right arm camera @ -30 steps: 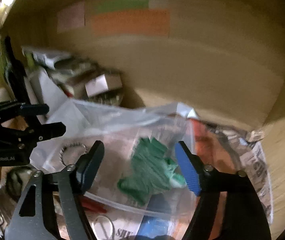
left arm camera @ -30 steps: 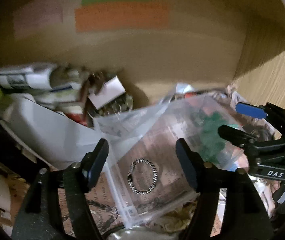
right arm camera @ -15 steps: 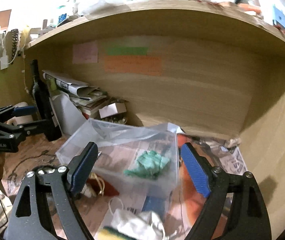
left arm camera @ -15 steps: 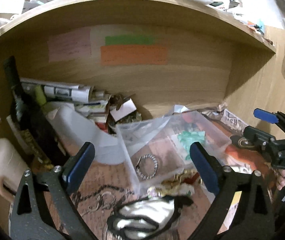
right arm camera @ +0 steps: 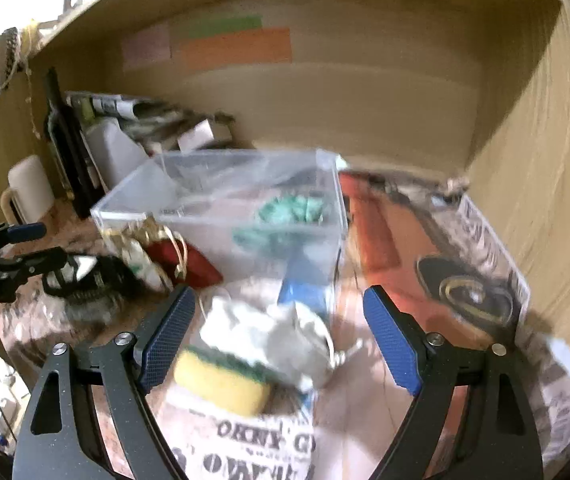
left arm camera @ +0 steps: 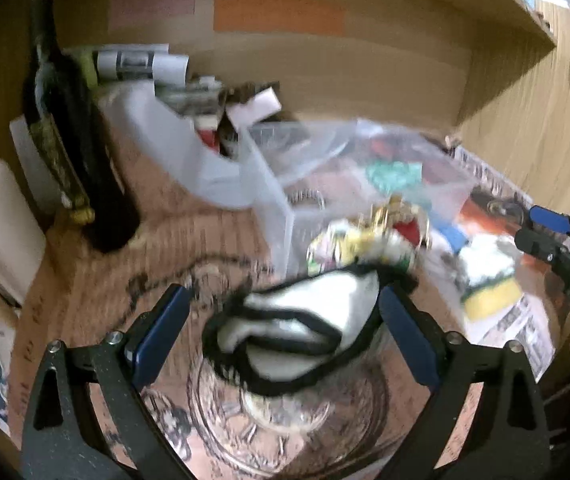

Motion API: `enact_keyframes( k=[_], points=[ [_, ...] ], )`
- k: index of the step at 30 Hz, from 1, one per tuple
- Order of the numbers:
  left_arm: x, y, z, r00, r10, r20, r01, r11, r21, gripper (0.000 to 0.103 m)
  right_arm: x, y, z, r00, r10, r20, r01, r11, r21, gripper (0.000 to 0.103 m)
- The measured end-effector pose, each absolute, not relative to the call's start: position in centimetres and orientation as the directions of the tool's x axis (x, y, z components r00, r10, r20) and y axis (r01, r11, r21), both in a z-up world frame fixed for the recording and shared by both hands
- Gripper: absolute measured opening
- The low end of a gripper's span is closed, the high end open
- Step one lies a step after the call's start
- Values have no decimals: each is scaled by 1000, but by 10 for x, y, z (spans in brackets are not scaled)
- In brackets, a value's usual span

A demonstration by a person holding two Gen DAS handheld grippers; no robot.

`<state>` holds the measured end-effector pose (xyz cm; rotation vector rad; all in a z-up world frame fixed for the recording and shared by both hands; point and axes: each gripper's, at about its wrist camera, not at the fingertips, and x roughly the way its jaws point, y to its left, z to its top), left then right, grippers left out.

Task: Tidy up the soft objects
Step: 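Move the right tool to the white drawstring bag while the left tool reaches the black-trimmed mask, then grasp the white drawstring bag with the right tool while the left tool grasps the mask's black strap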

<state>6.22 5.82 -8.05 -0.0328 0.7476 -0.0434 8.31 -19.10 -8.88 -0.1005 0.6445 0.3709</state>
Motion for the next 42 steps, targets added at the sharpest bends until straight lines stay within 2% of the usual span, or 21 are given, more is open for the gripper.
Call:
enact_keyframes(
  k=[3, 10, 18, 20, 30, 31, 32, 33, 35, 42],
  points=[
    [55, 57, -92, 715, -76, -695, 37, 997, -71, 97, 83, -193, -100, 712, 309, -630, -360, 932, 50, 84],
    [67, 42, -104, 697, -56, -715, 31, 998, -48, 102, 88, -194, -121, 661, 332, -673, -348, 930, 117, 84],
    [86, 40, -113, 683, -97, -724, 31, 994, -104, 102, 95, -191, -125, 654, 350, -670, -352, 925, 141, 84],
    [86, 42, -112, 689, -107, -716, 28, 992, -122, 101, 98, -191, -125, 657, 356, -665, -351, 924, 148, 81],
    [81, 50, -103, 711, -160, -685, 46, 982, -182, 60, 104, -190, -122, 656, 379, -652, -361, 917, 170, 44],
    [80, 51, -102, 714, -158, -682, 46, 983, -180, 57, 104, -191, -122, 658, 379, -651, -361, 917, 169, 38],
    [79, 51, -101, 717, -161, -679, 50, 982, -179, 51, 104, -191, -121, 660, 380, -648, -361, 917, 169, 27],
    [79, 51, -101, 717, -166, -677, 56, 982, -182, 40, 105, -191, -121, 656, 384, -650, -365, 915, 172, 26],
    [80, 49, -100, 710, -186, -679, 74, 979, -191, 30, 106, -192, -120, 657, 389, -646, -368, 913, 176, 26],
    [78, 41, -96, 718, -180, -672, 92, 982, -164, 18, 103, -190, -116, 670, 385, -634, -378, 913, 154, 16]
  ],
)
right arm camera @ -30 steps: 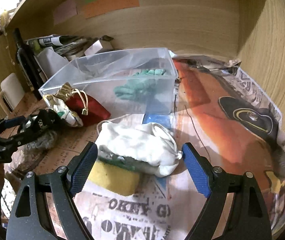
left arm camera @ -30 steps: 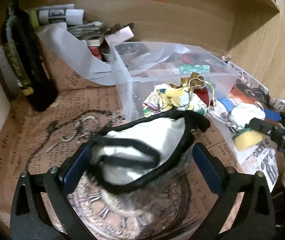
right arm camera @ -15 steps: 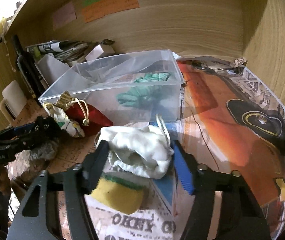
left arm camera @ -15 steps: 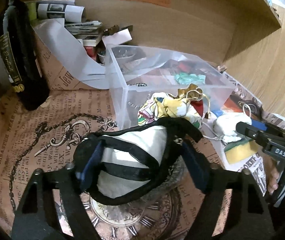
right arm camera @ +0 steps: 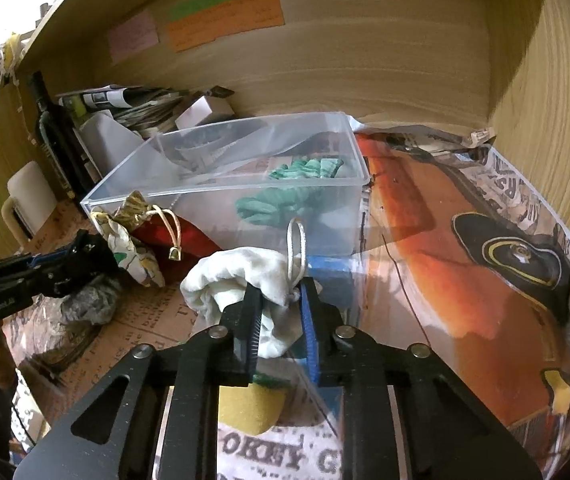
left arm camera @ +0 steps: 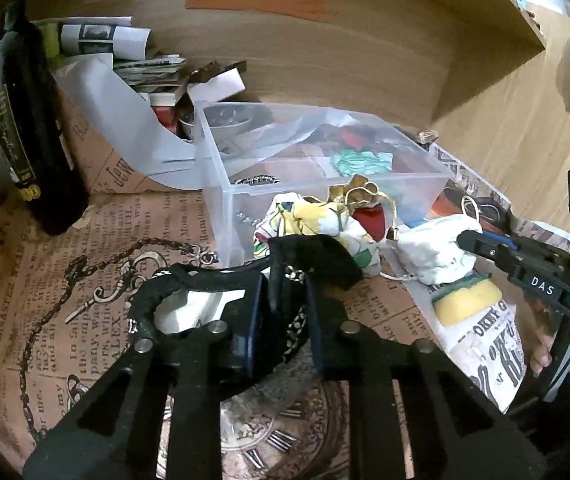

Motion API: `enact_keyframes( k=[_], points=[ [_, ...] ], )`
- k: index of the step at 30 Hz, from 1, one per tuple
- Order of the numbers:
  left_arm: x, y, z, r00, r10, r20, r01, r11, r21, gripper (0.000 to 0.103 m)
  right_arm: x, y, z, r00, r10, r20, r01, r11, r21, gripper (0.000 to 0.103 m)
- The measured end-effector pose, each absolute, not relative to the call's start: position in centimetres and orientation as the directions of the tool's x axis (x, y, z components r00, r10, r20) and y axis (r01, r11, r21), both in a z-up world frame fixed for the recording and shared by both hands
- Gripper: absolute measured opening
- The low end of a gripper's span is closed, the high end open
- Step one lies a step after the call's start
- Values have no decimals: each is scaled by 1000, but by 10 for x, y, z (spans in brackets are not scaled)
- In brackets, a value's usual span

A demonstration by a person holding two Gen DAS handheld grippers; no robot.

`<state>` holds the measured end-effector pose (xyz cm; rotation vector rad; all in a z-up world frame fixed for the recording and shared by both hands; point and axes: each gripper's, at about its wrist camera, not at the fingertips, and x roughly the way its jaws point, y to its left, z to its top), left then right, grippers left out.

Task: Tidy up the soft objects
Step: 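Grasp the white drawstring bag with the right tool while the left tool grasps the mask's black strap, then carry the bag and mask over the clear box and open both tools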

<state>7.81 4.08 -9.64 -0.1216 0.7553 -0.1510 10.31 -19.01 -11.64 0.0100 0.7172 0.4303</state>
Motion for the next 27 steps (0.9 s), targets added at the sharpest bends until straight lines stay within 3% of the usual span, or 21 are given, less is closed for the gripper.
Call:
enact_keyframes(
  k=[27],
  points=[
    [62, 66, 7, 883, -91, -461, 47, 993, -106, 14, 90, -184, -41, 799, 423, -429, -424, 900, 98, 15]
  ],
)
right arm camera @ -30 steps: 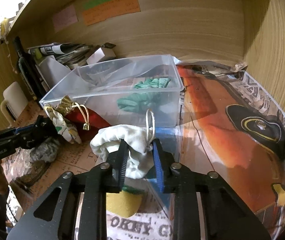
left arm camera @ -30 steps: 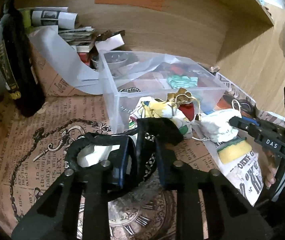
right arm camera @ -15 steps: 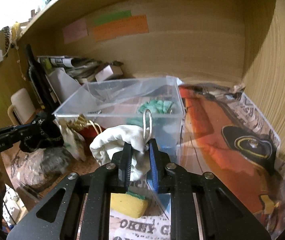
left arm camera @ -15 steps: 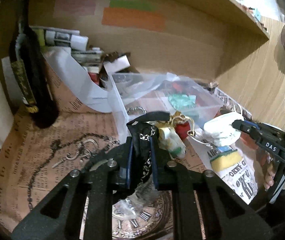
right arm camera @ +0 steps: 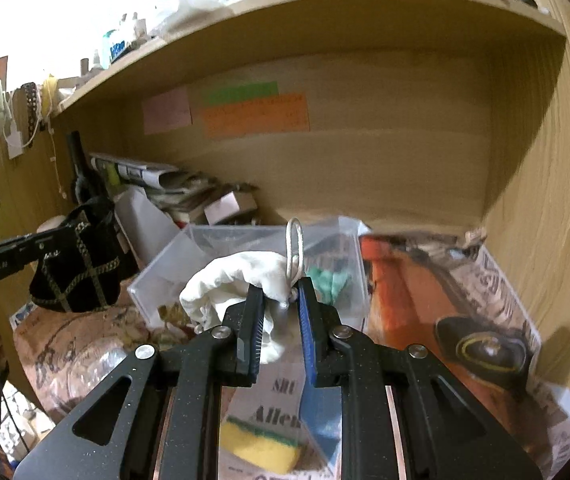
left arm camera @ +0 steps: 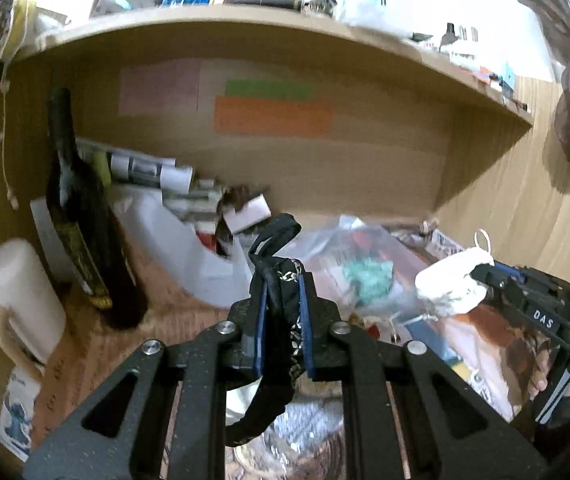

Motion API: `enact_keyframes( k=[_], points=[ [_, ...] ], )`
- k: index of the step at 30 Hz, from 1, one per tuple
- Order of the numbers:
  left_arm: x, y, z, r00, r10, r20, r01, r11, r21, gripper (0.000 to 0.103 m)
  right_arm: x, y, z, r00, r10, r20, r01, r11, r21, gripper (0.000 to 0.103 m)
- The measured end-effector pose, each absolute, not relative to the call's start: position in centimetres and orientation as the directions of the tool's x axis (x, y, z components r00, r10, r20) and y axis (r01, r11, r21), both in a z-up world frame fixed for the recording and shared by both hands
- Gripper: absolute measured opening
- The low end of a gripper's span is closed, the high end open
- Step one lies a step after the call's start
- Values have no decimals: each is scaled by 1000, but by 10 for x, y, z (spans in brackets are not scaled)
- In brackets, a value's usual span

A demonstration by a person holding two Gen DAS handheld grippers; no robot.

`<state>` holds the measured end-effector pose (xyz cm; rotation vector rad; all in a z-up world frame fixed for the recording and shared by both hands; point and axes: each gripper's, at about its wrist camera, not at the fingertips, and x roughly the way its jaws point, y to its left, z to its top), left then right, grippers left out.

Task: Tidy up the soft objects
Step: 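Carry the bag and mask over the clear box and open both tools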

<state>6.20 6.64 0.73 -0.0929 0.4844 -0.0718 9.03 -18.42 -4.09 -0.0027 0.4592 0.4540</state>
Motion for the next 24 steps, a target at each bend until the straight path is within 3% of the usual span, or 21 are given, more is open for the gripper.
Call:
enact_keyframes(
  k=[16, 24],
  points=[
    [153, 45, 31, 878, -136, -458, 100, 990, -103, 14, 140, -170, -6, 834, 423, -354, -429, 901, 67, 15],
    [211, 32, -5, 810, -155, -566, 116, 988, -104, 14, 183, -154, -33, 779, 422, -463, -448, 892, 59, 15]
  ],
)
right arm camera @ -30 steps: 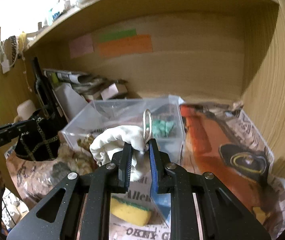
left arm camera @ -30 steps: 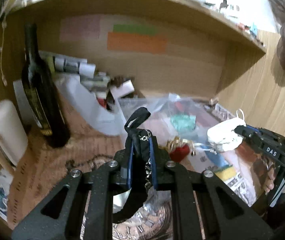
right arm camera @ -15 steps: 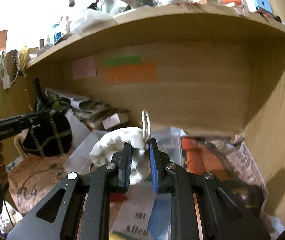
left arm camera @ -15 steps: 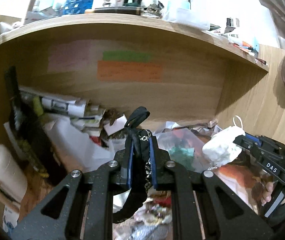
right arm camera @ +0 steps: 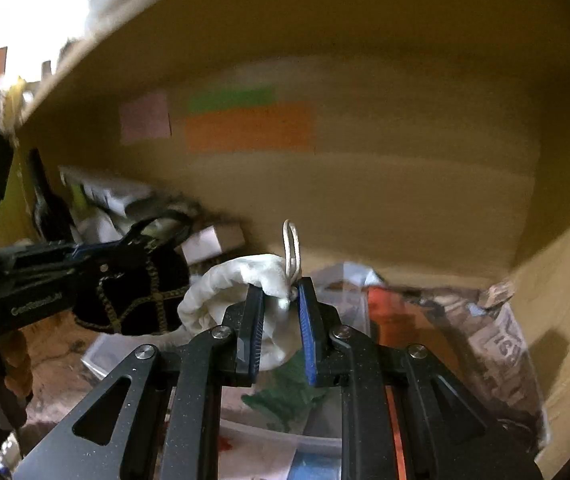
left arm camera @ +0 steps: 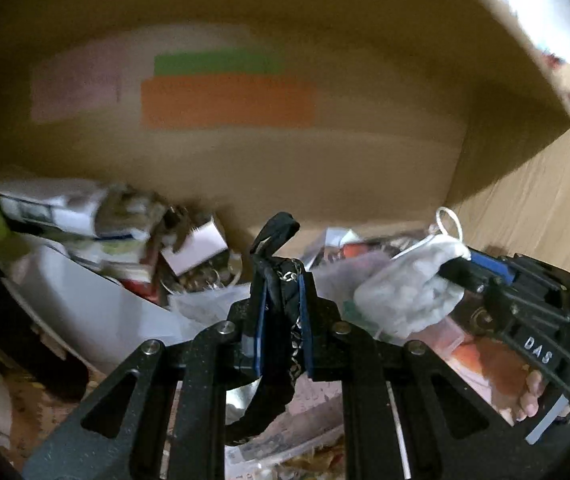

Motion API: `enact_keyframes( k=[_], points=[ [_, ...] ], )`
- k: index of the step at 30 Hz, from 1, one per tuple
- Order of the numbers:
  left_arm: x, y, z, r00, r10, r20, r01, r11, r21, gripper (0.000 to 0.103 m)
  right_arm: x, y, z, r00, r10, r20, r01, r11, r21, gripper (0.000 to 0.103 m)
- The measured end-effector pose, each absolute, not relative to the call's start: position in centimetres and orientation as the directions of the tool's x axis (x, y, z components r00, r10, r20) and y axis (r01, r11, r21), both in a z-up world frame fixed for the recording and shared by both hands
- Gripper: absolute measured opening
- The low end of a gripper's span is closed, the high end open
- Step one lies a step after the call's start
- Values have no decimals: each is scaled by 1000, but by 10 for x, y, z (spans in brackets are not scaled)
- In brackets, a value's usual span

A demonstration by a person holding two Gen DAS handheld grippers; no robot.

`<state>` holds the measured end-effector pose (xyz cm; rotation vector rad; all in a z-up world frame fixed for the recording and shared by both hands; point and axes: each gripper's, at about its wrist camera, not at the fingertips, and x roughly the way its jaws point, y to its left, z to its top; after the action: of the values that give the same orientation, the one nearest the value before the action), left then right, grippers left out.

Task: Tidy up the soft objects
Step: 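Carry the bag and mask over the clear box and open both tools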

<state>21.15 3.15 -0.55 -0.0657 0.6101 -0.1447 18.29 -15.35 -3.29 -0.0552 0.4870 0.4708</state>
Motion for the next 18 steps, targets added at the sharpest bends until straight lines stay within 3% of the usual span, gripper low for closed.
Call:
enact_keyframes(
  k=[5, 10, 13, 15, 17, 18],
  points=[
    [239, 22, -34, 746, -163, -646, 124, 987, -106, 14, 207, -148, -67, 700, 401, -591, -460, 886, 55, 15],
    [248, 11, -49, 708, -194, -679, 163, 981, -109, 14, 217, -145, -88, 646, 377, -664, -466, 883, 48, 15],
    [246, 0, -52, 684, -203, -701, 186, 977, -101, 25, 218, -143, -92, 633, 368, -681, -469, 882, 41, 17],
    [246, -2, -55, 672, -198, -714, 187, 978, -96, 42, 219, -143, -92, 631, 364, -685, -469, 882, 37, 23],
    [243, -3, -52, 674, -197, -712, 186, 978, -95, 48, 216, -145, -90, 635, 358, -685, -464, 885, 33, 45],
    [240, -2, -50, 678, -196, -708, 186, 978, -93, 48, 215, -145, -90, 639, 357, -681, -461, 887, 32, 51]
  ],
)
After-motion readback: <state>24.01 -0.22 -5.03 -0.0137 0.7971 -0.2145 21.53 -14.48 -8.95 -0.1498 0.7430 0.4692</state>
